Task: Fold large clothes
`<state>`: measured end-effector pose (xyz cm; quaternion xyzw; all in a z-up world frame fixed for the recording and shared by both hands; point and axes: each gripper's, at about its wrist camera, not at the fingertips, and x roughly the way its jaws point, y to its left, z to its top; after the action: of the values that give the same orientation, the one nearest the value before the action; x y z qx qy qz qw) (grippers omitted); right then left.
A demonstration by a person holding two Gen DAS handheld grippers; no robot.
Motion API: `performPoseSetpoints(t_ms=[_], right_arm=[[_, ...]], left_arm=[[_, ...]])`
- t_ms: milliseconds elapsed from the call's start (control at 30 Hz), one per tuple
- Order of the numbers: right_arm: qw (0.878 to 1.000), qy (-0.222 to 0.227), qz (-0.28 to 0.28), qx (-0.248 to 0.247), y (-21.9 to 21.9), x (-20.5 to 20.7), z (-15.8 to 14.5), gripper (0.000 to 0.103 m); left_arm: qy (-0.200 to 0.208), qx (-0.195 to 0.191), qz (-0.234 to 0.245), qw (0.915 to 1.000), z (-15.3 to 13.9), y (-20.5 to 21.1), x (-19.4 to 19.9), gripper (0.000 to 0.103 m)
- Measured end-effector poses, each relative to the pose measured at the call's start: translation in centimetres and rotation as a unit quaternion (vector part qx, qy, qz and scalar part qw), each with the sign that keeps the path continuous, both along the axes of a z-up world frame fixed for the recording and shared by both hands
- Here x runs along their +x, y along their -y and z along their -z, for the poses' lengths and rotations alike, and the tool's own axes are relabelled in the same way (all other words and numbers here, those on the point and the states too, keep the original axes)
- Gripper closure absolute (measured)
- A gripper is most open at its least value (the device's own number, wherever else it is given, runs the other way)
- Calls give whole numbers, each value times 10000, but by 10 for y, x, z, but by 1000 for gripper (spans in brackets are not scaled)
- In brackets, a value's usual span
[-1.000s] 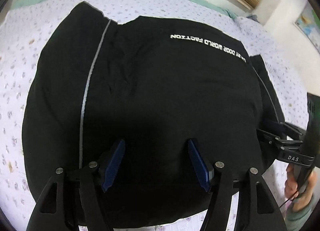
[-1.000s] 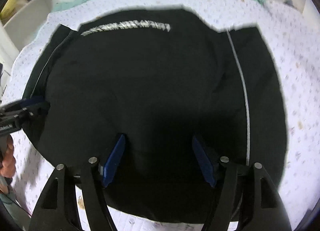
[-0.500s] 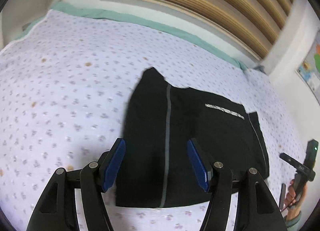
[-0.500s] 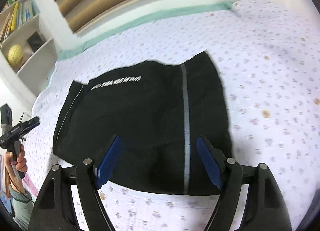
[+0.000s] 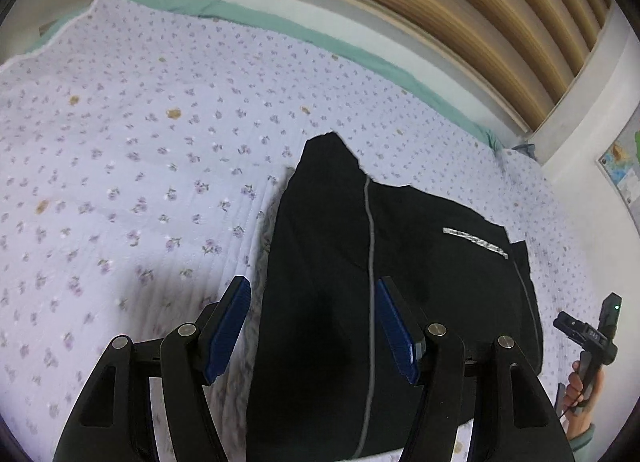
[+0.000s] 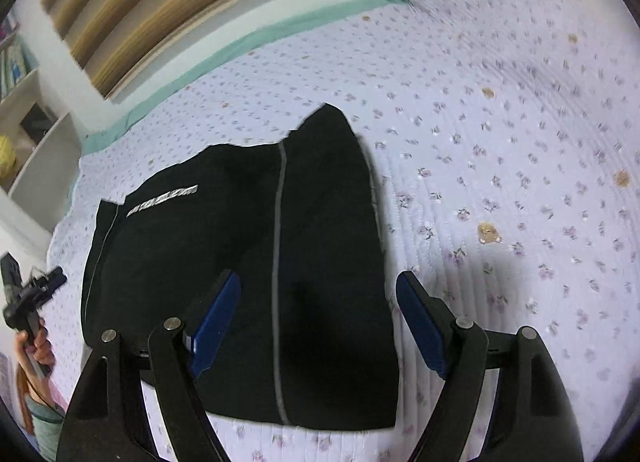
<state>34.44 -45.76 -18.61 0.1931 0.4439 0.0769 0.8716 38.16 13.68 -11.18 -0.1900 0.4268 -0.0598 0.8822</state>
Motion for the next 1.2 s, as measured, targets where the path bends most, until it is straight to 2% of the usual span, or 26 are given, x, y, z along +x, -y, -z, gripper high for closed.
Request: performPoseSetpoints(t_ms=[200, 367, 433, 567, 700, 800, 933, 1033, 1067, 1100, 1133, 1167, 1200], right_arm=[[9990, -216, 177, 349, 18, 30, 33, 20], [9975, -434, 80, 545, 19, 50, 60, 20], [9963, -493, -22, 701, 18, 56, 70, 20], [9917, -539, -115, 1158, 21, 65, 84, 14], [9872, -614, -243, 1452, 23, 76, 92, 8], [9823, -681, -532, 1662, 17, 84, 92, 8], [9720, -780, -972, 1992, 7, 95, 99, 8], [9706, -833, -1013, 2016, 1, 105, 106, 8], [9717, -826, -1034, 1955, -3, 107, 105, 14], [9722, -808, -1075, 1915, -6, 107, 103, 32], [9710, -793, -1166, 1930, -11, 107, 102, 38], [9726, -768, -1173, 1853, -14, 104, 98, 43], [9763, -726, -1144, 1689, -17, 101, 93, 50]], left_arm=[[-278, -607, 21, 9978, 38, -12, 32, 37], [-575, -1021, -37, 9931, 67, -20, 53, 37], [-603, -1310, 67, 9895, 75, -20, 58, 37], [-735, -1940, 217, 9780, 93, -19, 72, 35], [-1131, -2520, 342, 9605, 111, -14, 88, 33], [-1240, -2613, 355, 9566, 111, -8, 93, 32], [-1317, -2534, 331, 9578, 113, 4, 104, 29], [-1289, -2567, 204, 9576, 118, 10, 108, 29], [-1248, -2575, 181, 9580, 117, 12, 107, 30], [-1197, -2554, 187, 9592, 114, 13, 106, 31], [-1142, -2488, 184, 9616, 112, 16, 103, 36], [-1074, -2331, 166, 9664, 106, 18, 98, 53], [-931, -2190, 214, 9710, 97, 20, 89, 65]])
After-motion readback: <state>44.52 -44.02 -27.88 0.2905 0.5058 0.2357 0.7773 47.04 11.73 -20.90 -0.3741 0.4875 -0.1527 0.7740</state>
